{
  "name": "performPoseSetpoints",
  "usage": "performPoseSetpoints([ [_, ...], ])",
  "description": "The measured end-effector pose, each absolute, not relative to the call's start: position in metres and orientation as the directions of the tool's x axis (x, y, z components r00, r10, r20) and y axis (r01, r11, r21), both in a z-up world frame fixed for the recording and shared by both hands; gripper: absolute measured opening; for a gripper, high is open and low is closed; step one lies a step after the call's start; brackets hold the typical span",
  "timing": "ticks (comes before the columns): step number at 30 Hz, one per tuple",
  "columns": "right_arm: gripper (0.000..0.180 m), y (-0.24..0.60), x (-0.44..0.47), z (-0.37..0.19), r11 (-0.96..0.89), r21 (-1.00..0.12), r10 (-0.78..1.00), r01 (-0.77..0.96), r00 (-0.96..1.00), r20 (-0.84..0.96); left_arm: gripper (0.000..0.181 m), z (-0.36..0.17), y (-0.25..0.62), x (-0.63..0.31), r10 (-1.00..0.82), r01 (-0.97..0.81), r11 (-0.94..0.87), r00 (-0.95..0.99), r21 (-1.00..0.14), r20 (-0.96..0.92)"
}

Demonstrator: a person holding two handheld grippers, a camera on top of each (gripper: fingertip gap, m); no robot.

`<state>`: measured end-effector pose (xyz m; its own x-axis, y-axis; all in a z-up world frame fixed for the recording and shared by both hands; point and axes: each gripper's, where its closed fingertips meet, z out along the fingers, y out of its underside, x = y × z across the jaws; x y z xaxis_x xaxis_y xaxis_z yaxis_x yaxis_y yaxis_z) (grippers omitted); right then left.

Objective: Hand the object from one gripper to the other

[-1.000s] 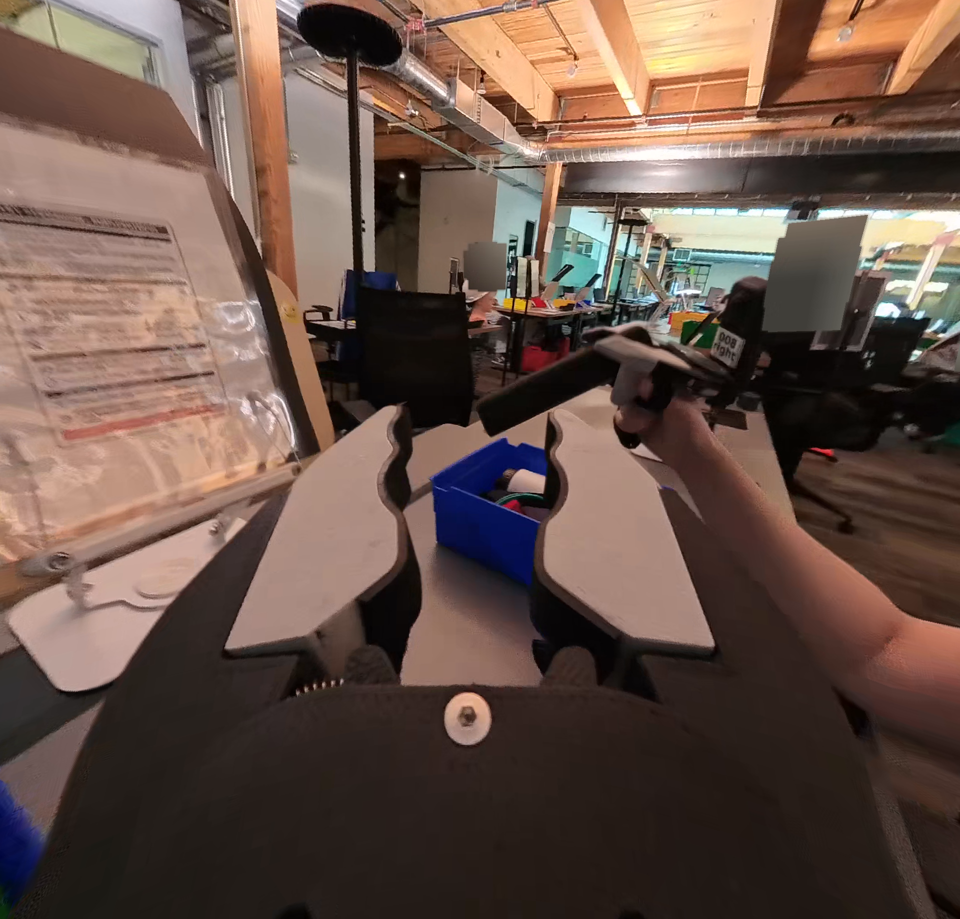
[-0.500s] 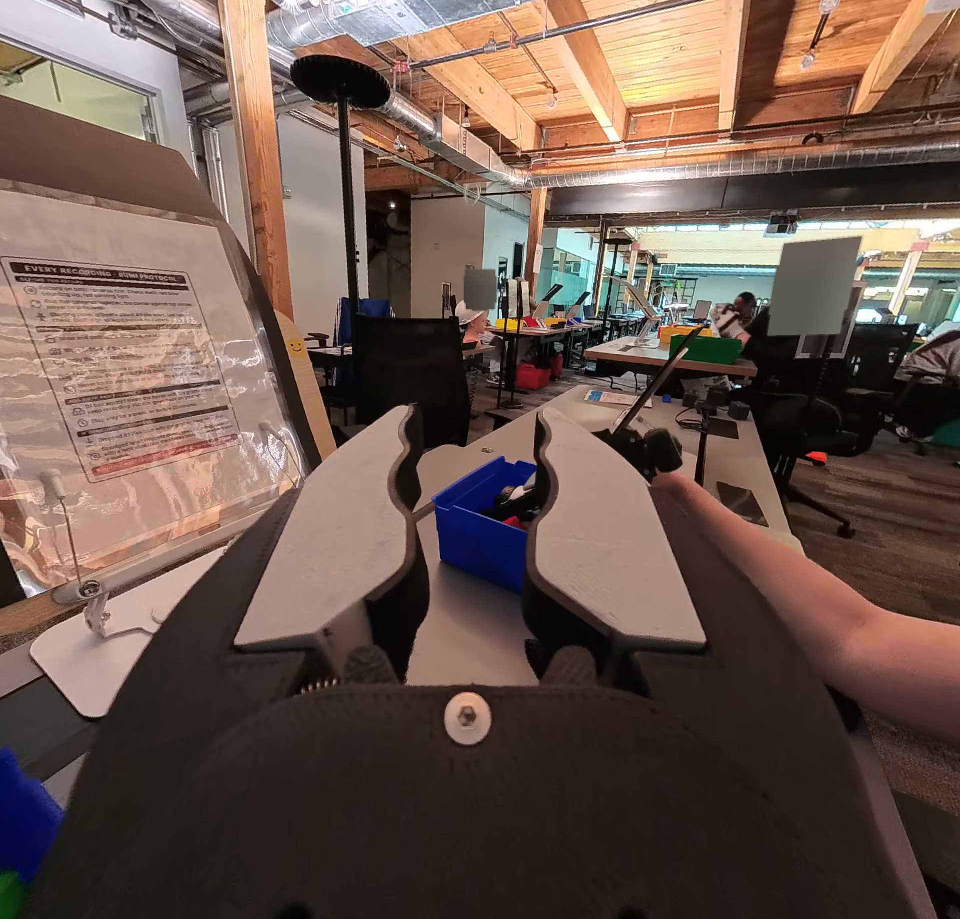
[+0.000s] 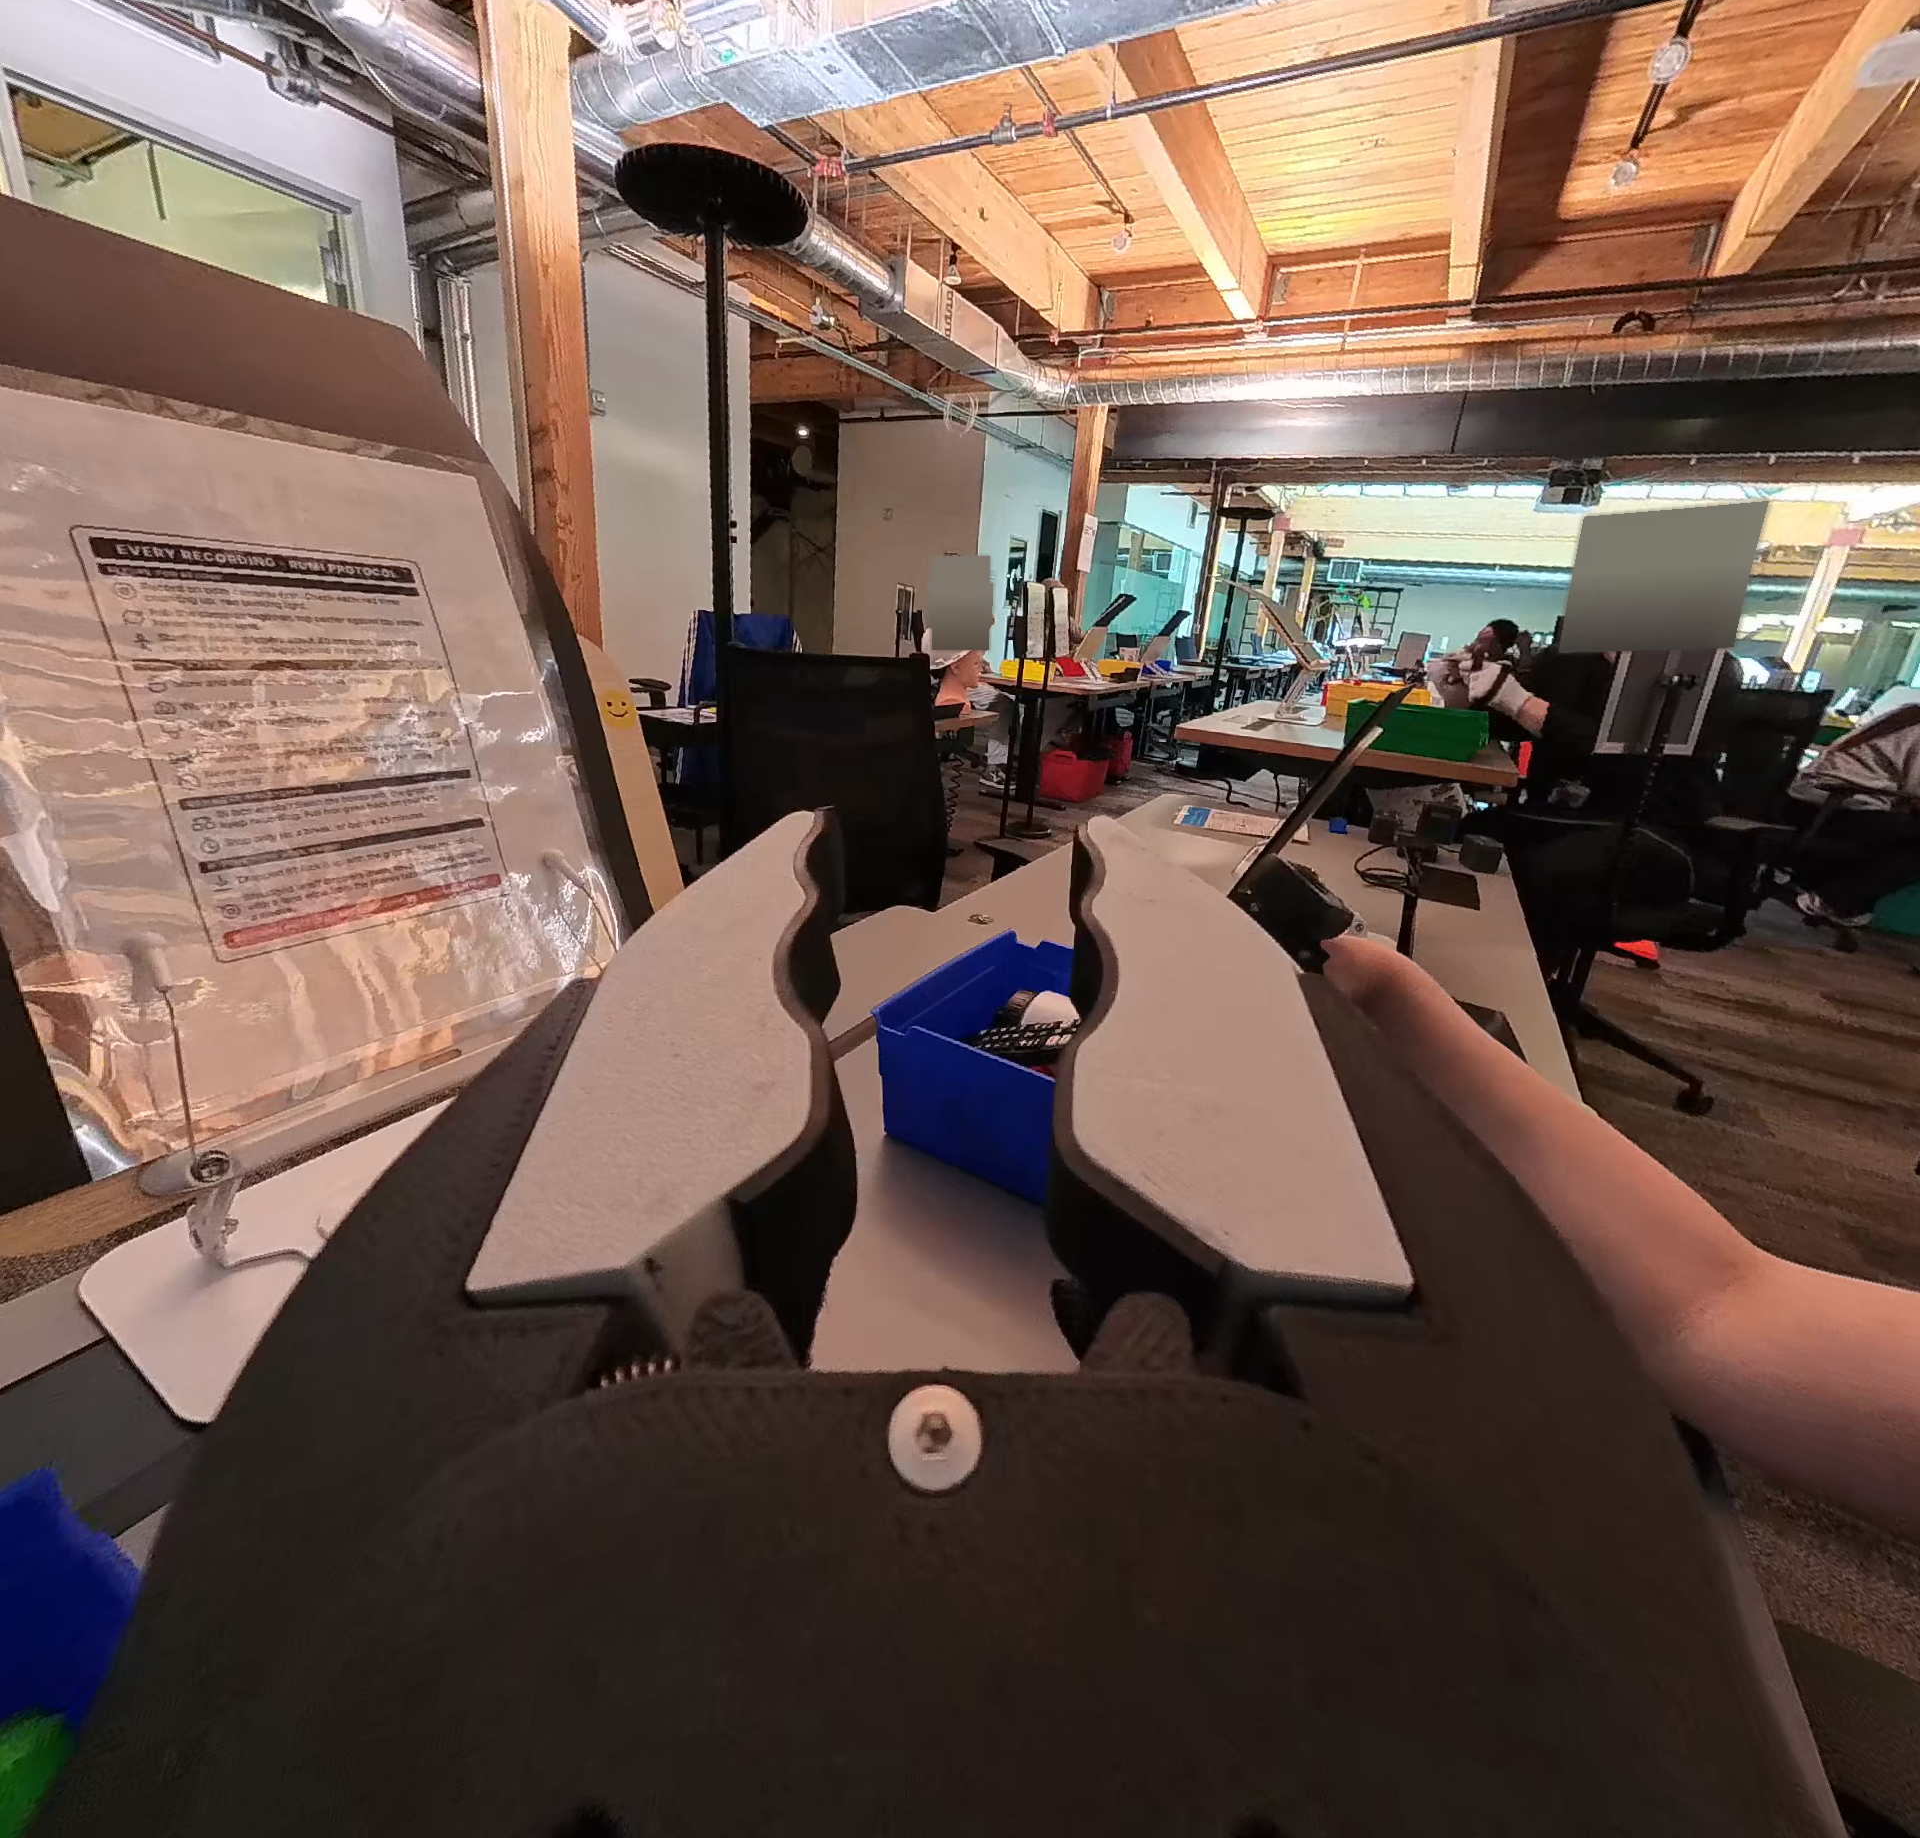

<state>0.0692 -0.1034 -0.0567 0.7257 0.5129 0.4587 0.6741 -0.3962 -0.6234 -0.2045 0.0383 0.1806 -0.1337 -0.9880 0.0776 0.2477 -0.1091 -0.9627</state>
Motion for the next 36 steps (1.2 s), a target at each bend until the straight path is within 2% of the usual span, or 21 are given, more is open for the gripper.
performPoseSetpoints([
  [2, 0.055, -0.108, 0.070, -0.061, -0.433, -0.638, 0.514, 0.637, 0.756, 0.406, 0.042, 0.180, 0.039, -0.204, -0.988, 0.244, -0.113, -0.132, -0.963, 0.082],
  [4, 0.047, -0.115, 0.071, -0.071, -0.496, -0.639, 0.522, 0.588, 0.790, 0.322, 0.042, 0.179, 0.040, -0.203, -0.988, 0.239, -0.117, -0.131, -0.964, 0.087],
  [7, 0.044, -0.117, 0.078, -0.081, -0.531, -0.638, 0.509, 0.558, 0.812, 0.287, 0.042, 0.178, 0.041, -0.203, -0.987, 0.233, -0.124, -0.132, -0.965, 0.095],
  [11, 0.041, -0.107, 0.090, -0.055, -0.474, -0.659, 0.428, 0.585, 0.806, 0.408, 0.042, 0.178, 0.045, -0.204, -0.989, 0.226, -0.117, -0.113, -0.967, 0.093],
  [15, 0.042, -0.096, 0.134, -0.001, -0.542, -0.617, 0.093, 0.570, 0.771, 0.630, 0.043, 0.171, 0.061, -0.204, -0.999, 0.192, -0.042, 0.004, -0.981, 0.044],
  [18, 0.052, -0.096, 0.156, 0.045, -0.561, -0.666, -0.195, 0.491, 0.703, 0.683, 0.045, 0.162, 0.074, -0.202, -0.992, 0.123, 0.040, 0.122, -0.992, -0.025],
  [20, 0.055, -0.100, 0.163, 0.081, -0.494, -0.734, -0.405, 0.467, 0.624, 0.669, 0.047, 0.155, 0.080, -0.199, -0.982, 0.075, 0.077, 0.180, -0.994, -0.063],
  [22, 0.052, -0.110, 0.161, 0.113, -0.396, -0.805, -0.574, 0.442, 0.565, 0.592, 0.050, 0.149, 0.085, -0.197, -0.967, 0.027, 0.111, 0.235, -0.993, -0.102],
  [25, 0.047, -0.125, 0.152, 0.143, -0.289, -0.864, -0.726, 0.413, 0.493, 0.479, 0.053, 0.138, 0.096, -0.194, -0.928, -0.062, 0.171, 0.324, -0.983, -0.182],
  [29, 0.048, -0.133, 0.138, 0.159, -0.251, -0.880, -0.794, 0.403, 0.434, 0.425, 0.056, 0.128, 0.106, -0.192, -0.884, -0.149, 0.207, 0.396, -0.967, -0.250],
  [36, 0.050, -0.122, 0.123, 0.160, -0.280, -0.858, -0.786, 0.430, 0.410, 0.462, 0.059, 0.119, 0.116, -0.192, -0.843, -0.216, 0.207, 0.455, -0.954, -0.287],
])
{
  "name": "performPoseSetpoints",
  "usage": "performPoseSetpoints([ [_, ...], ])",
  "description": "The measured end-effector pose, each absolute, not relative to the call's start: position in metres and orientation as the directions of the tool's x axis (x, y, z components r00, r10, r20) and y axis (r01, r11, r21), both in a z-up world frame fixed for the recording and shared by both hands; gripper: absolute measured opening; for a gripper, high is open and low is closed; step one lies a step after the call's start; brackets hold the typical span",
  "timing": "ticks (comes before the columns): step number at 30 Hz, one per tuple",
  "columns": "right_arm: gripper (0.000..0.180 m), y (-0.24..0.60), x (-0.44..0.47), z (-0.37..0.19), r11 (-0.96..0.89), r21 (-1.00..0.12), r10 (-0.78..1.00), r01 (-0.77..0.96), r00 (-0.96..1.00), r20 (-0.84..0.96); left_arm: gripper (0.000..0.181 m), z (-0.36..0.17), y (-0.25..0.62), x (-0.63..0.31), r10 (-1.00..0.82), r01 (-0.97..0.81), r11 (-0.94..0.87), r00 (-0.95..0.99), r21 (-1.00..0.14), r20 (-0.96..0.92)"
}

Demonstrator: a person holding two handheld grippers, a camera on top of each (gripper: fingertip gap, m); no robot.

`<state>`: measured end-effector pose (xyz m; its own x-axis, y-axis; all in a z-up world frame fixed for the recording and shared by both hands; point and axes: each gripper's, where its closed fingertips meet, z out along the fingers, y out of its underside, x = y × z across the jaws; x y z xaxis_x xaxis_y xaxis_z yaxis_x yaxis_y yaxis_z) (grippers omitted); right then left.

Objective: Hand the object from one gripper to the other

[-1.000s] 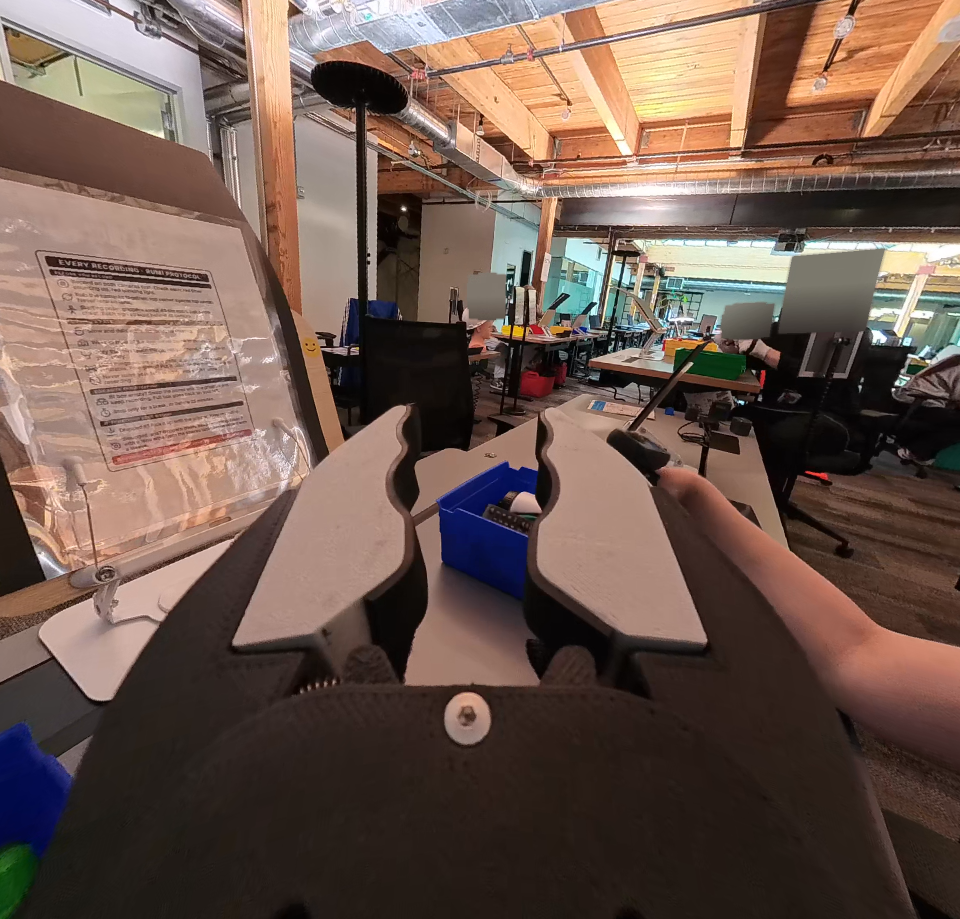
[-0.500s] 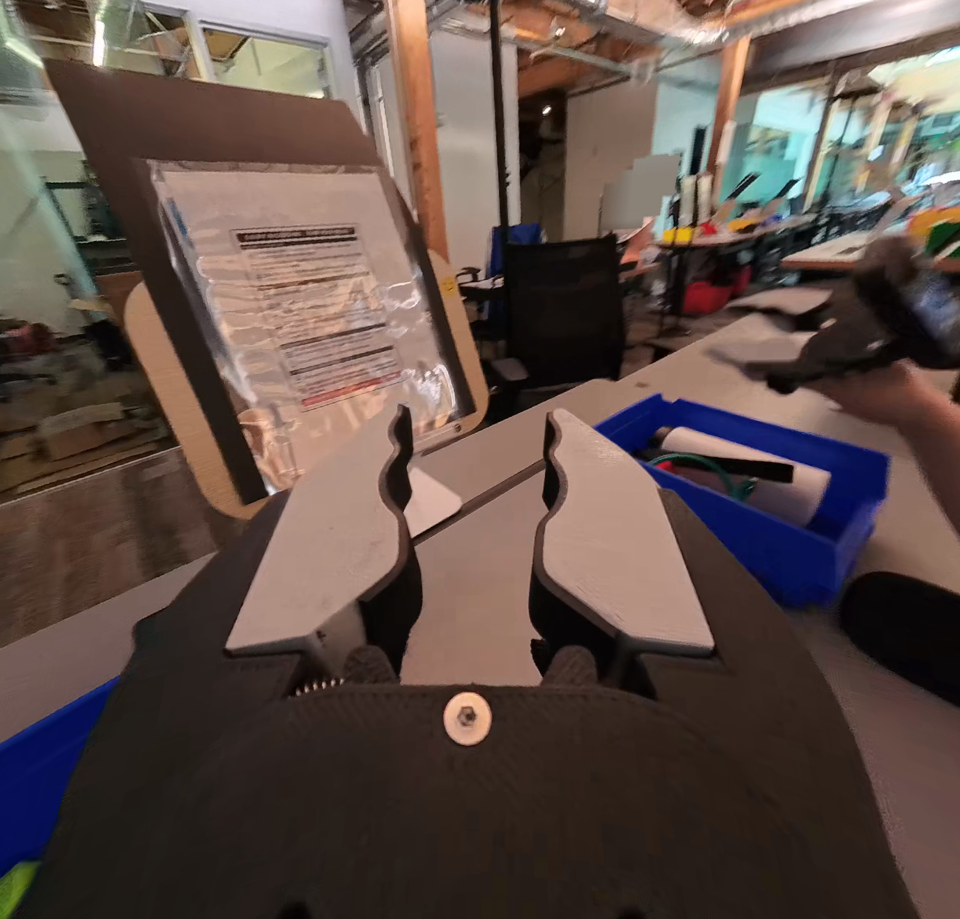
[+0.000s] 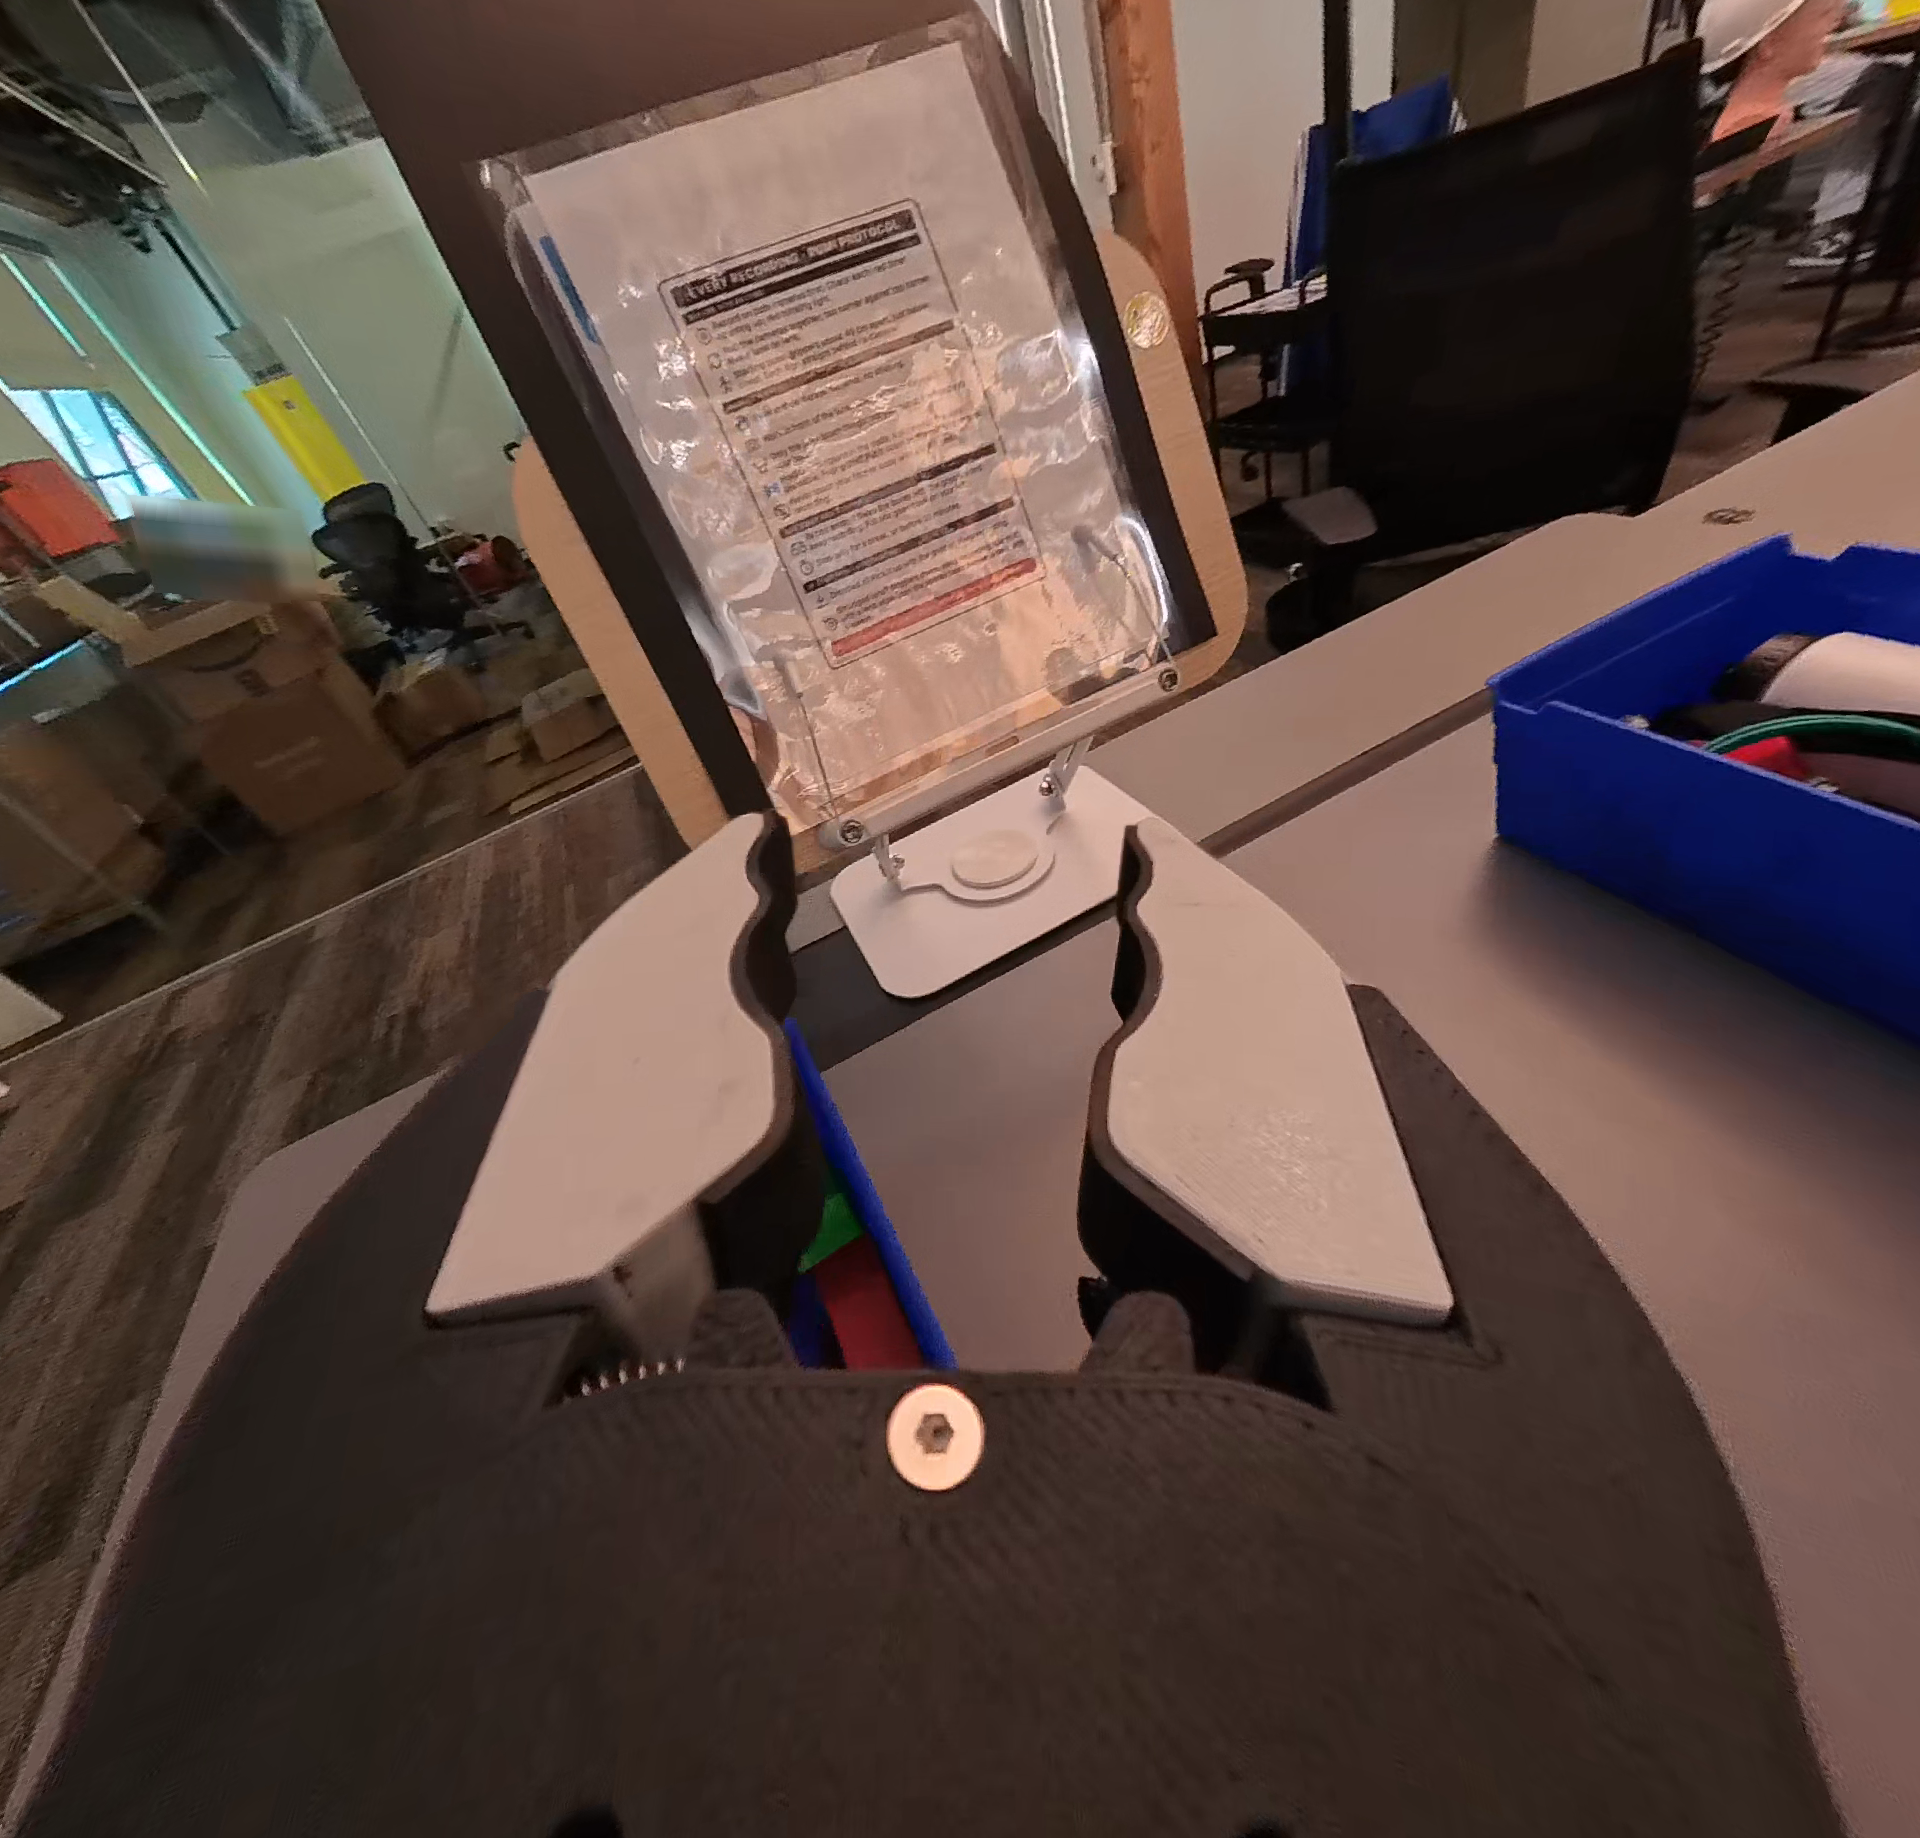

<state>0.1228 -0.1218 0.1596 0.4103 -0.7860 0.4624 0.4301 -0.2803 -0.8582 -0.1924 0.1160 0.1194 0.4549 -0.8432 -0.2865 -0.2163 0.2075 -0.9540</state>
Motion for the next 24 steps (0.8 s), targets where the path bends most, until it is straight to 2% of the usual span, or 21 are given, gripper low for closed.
performPoseSetpoints([
  [5, 0.050, -0.105, 0.113, 0.151, -0.297, -0.845, -0.749, 0.444, 0.441, 0.495, 0.061, 0.124, 0.135, -0.204, -0.713, -0.273, 0.275, 0.585, -0.922, -0.386],
  [10, 0.051, -0.085, 0.099, 0.140, -0.334, -0.807, -0.683, 0.486, 0.465, 0.563, 0.062, 0.143, 0.163, -0.237, -0.355, -0.412, 0.394, 0.756, -0.821, -0.550],
  [12, 0.051, -0.079, 0.094, 0.138, -0.345, -0.790, -0.664, 0.506, 0.464, 0.587, 0.062, 0.147, 0.166, -0.244, -0.281, -0.436, 0.417, 0.773, -0.797, -0.569],
  [20, 0.052, -0.074, 0.089, 0.135, -0.364, -0.769, -0.632, 0.526, 0.466, 0.618, 0.063, 0.143, 0.171, -0.243, -0.316, -0.440, 0.391, 0.761, -0.808, -0.567],
  [22, 0.052, -0.073, 0.091, 0.133, -0.371, -0.768, -0.621, 0.523, 0.475, 0.624, 0.063, 0.137, 0.172, -0.239, -0.384, -0.429, 0.366, 0.738, -0.826, -0.554],
  [24, 0.052, -0.074, 0.093, 0.132, -0.379, -0.764, -0.609, 0.522, 0.481, 0.631, 0.052, 0.121, 0.171, -0.230, -0.565, -0.400, 0.276, 0.668, -0.874, -0.484],
])
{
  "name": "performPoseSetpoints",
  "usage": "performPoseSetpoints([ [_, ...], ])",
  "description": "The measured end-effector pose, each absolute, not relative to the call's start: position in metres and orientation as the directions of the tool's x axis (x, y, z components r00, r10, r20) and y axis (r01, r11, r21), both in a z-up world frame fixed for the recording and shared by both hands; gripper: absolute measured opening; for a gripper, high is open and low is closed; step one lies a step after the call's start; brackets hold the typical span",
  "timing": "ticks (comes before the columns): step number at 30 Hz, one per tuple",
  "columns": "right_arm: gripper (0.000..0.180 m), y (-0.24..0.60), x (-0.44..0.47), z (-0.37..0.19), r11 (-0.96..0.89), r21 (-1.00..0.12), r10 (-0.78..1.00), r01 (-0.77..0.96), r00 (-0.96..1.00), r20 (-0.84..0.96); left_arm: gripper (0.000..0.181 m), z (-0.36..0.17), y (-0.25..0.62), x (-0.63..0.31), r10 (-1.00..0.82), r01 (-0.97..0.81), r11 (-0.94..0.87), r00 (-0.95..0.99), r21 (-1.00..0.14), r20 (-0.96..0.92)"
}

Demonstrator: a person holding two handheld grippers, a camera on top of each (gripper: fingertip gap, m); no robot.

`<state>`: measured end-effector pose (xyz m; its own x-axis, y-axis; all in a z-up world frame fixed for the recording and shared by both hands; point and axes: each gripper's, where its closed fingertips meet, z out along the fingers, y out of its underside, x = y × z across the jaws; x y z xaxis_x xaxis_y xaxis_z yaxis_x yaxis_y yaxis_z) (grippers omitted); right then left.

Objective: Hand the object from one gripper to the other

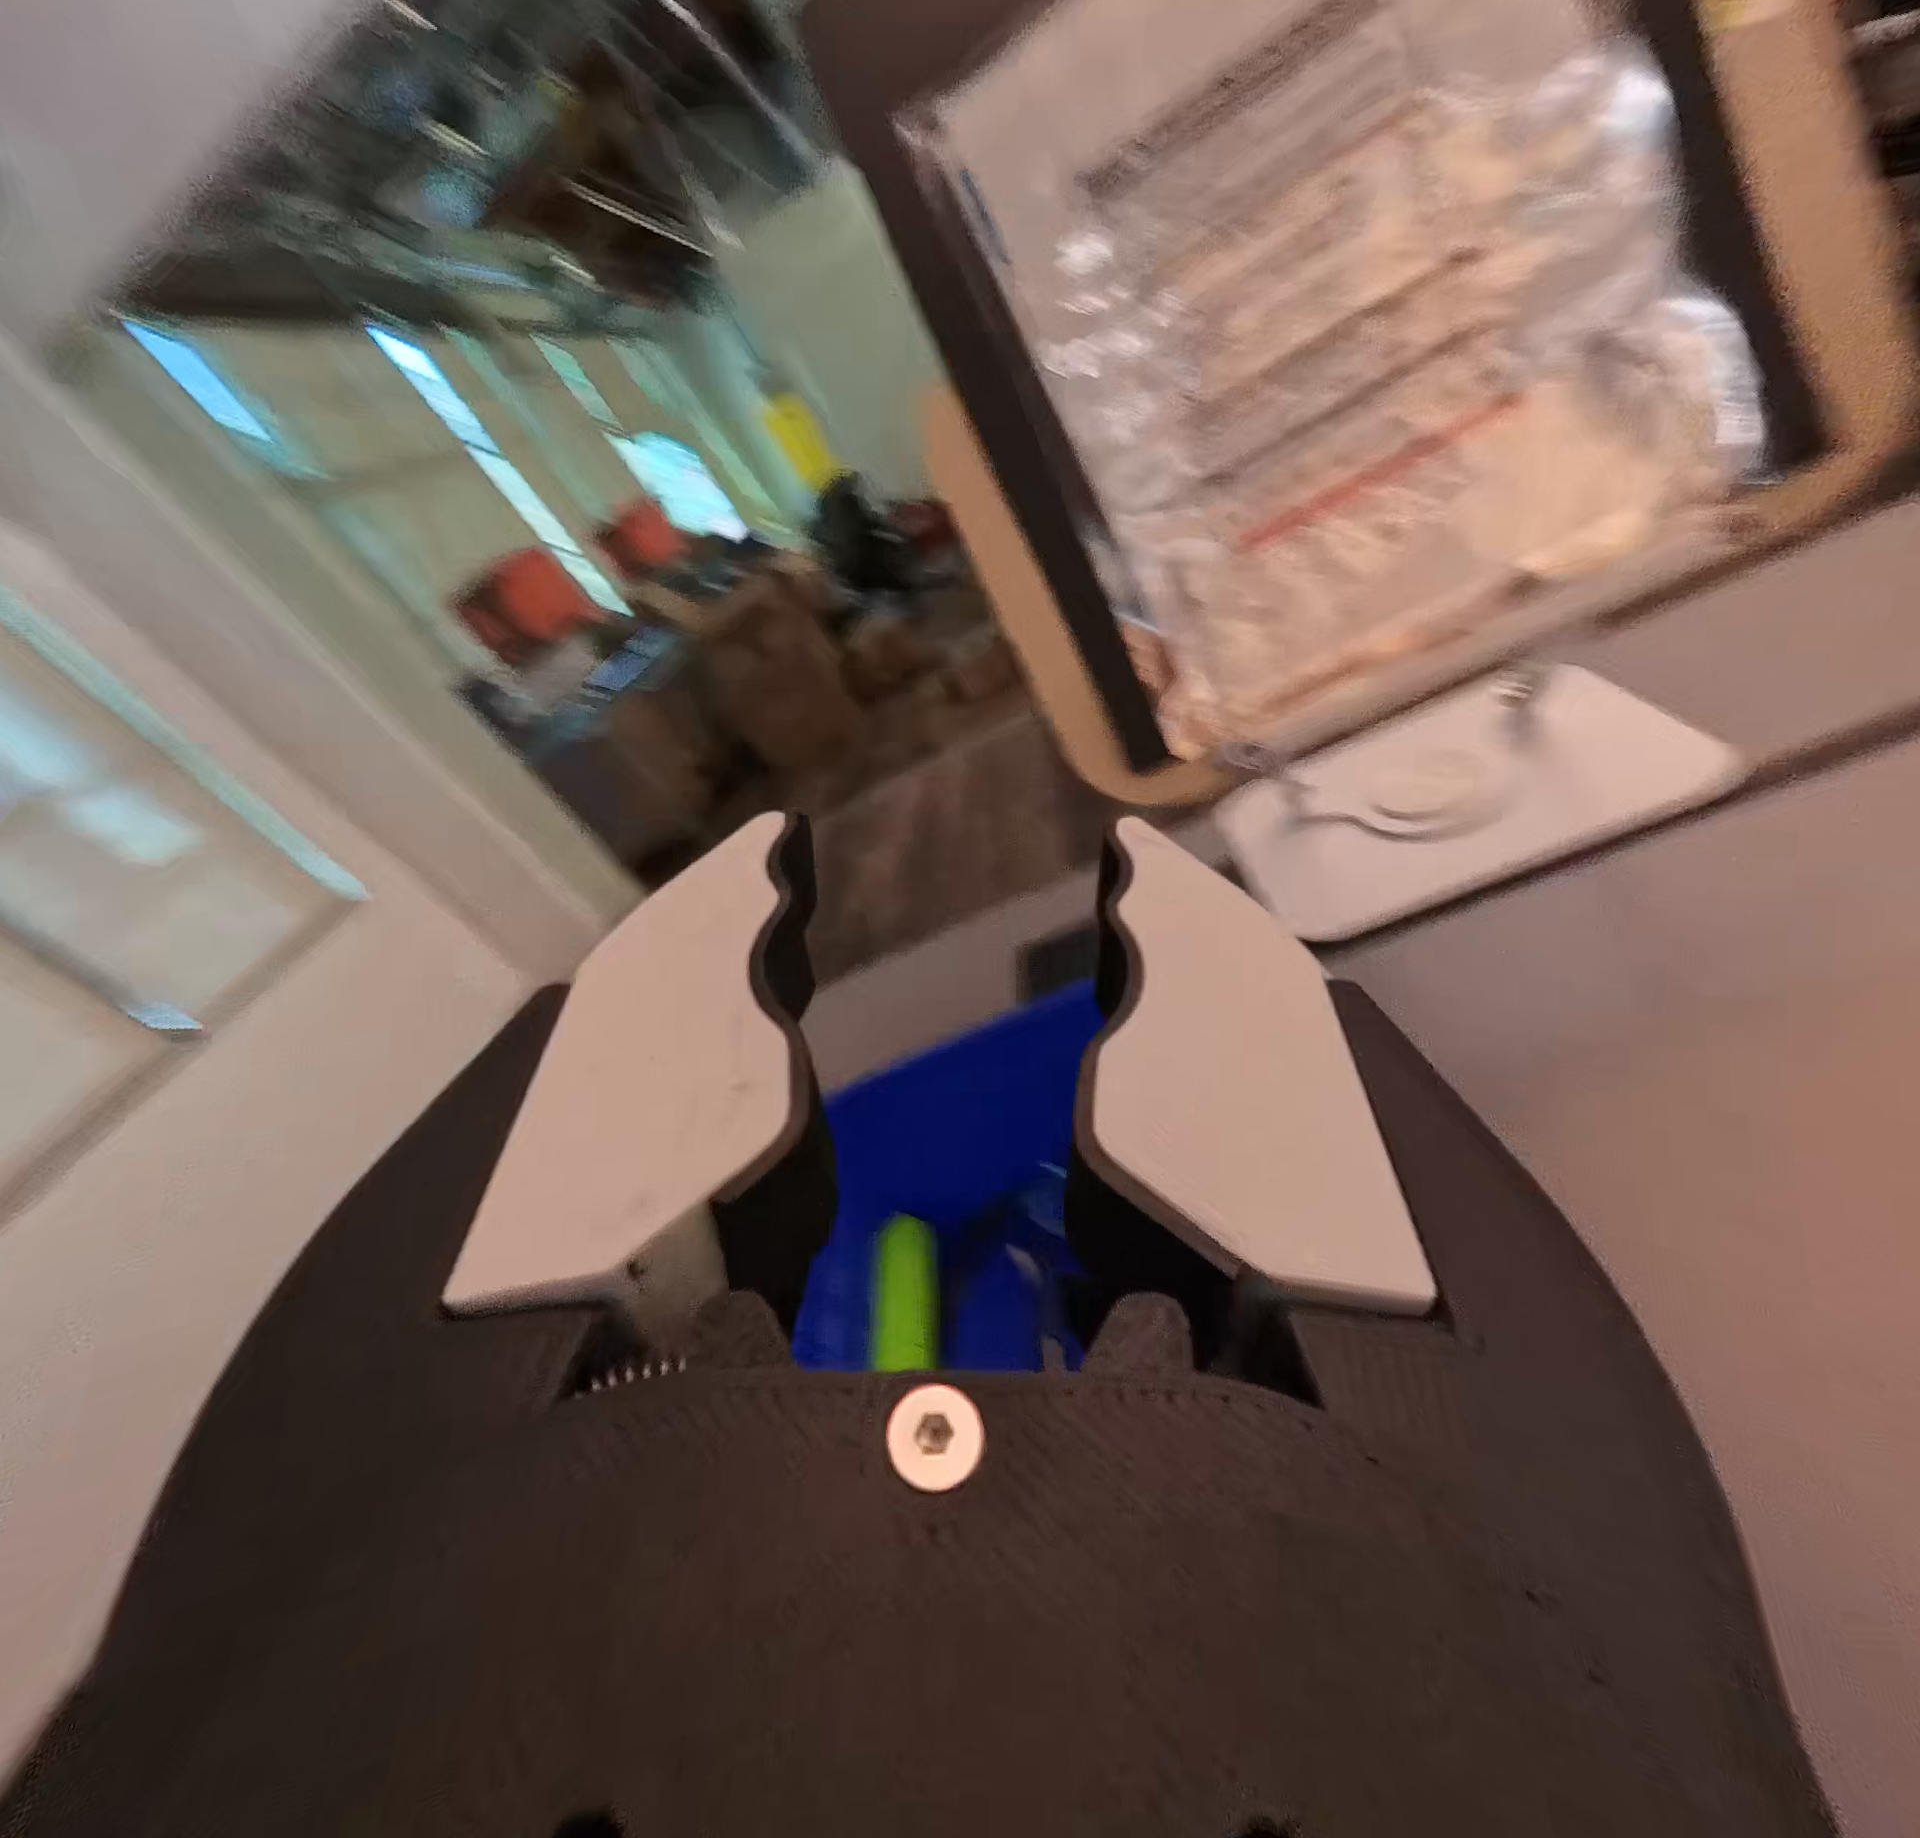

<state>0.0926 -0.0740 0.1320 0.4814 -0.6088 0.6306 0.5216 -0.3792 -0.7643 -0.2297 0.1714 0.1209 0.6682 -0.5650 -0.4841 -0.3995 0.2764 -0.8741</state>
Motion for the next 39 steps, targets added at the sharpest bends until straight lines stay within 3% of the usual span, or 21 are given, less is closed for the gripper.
performPoseSetpoints([
  [3, 0.052, -0.075, 0.096, 0.129, -0.389, -0.767, -0.587, 0.510, 0.504, 0.633, 0.054, 0.082, 0.154, -0.220, -0.898, -0.357, -0.079, 0.431, -0.931, -0.089],
  [5, 0.052, -0.075, 0.099, 0.126, -0.395, -0.774, -0.572, 0.495, 0.527, 0.629, 0.055, 0.062, 0.155, -0.230, -0.931, -0.407, -0.246, 0.352, -0.880, 0.097],
  [11, 0.053, -0.073, 0.107, 0.115, -0.433, -0.771, -0.538, 0.467, 0.553, 0.636, 0.049, -0.027, 0.220, -0.286, -0.845, -0.723, -0.334, 0.514, -0.605, -0.149],
  [19, 0.056, -0.068, 0.112, 0.101, -0.489, -0.738, -0.487, 0.465, 0.556, 0.674, 0.044, -0.117, 0.246, -0.302, -0.792, -0.770, -0.538, 0.601, -0.343, -0.106],
  [25, 0.057, -0.064, 0.114, 0.093, -0.515, -0.722, -0.458, 0.463, 0.564, 0.688, 0.040, -0.142, 0.244, -0.309, -0.751, -0.726, -0.637, 0.661, -0.259, -0.004],
  [31, 0.057, -0.062, 0.114, 0.087, -0.538, -0.702, -0.429, 0.468, 0.565, 0.705, 0.015, -0.146, 0.241, -0.304, -0.734, -0.697, -0.671, 0.672, -0.251, 0.098],
  [39, 0.057, -0.059, 0.112, 0.083, -0.554, -0.680, -0.405, 0.480, 0.559, 0.724, 0.015, -0.123, 0.248, -0.313, -0.742, -0.693, -0.651, 0.666, -0.309, 0.068],
])
